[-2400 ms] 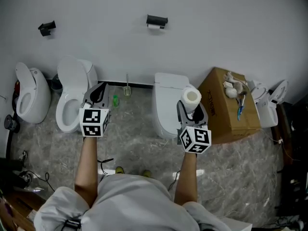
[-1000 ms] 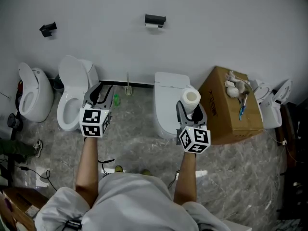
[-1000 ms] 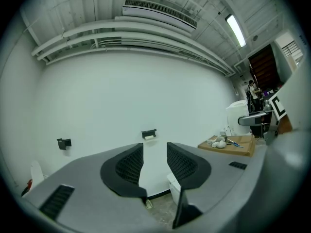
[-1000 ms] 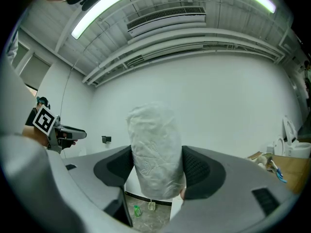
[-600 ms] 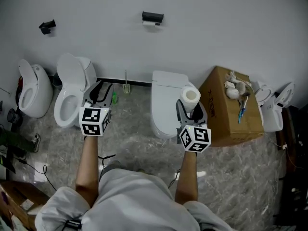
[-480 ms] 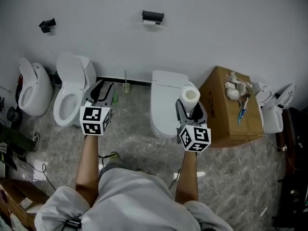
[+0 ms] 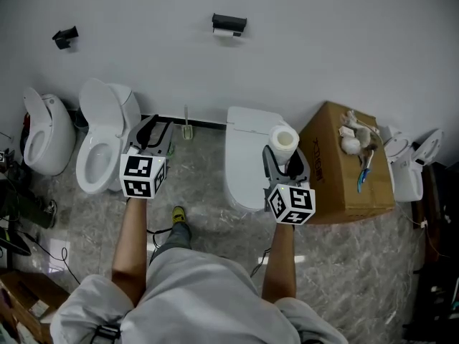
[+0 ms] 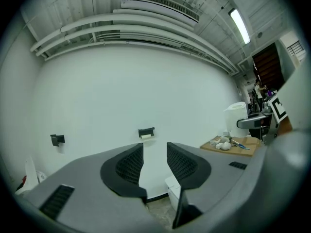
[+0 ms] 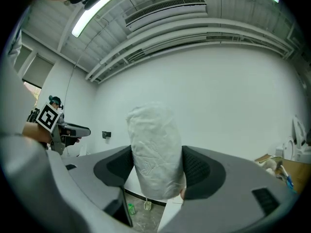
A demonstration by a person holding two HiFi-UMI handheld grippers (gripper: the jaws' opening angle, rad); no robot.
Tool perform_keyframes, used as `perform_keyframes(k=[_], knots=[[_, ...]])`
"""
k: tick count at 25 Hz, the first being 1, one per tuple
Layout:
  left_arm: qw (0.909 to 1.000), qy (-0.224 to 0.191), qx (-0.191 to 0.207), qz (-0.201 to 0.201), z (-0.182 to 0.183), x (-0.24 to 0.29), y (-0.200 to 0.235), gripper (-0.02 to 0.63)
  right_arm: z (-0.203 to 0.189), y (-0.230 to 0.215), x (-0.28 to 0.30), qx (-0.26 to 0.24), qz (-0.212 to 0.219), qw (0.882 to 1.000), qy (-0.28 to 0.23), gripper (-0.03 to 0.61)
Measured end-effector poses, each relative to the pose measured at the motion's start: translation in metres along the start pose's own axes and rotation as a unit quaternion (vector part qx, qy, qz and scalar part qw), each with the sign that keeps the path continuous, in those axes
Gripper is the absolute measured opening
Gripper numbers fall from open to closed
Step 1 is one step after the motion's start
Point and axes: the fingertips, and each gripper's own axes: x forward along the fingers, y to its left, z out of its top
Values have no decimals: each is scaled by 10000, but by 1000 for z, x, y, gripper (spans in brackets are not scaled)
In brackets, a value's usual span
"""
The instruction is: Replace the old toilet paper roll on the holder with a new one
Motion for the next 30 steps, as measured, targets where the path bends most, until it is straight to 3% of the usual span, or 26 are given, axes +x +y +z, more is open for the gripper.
perform_keyframes(k=[13, 22, 30], knots=[[9996, 161, -60, -226, -12, 115, 91, 147, -7, 7, 137, 165, -193, 9996, 134, 314], [9986, 39, -122, -508, -1, 200, 168, 147, 9, 9, 223, 186, -692, 9974, 49, 316], [9956, 139, -178, -909, -18, 255, 179, 147, 1, 0, 263, 230, -962, 9950, 162, 316]])
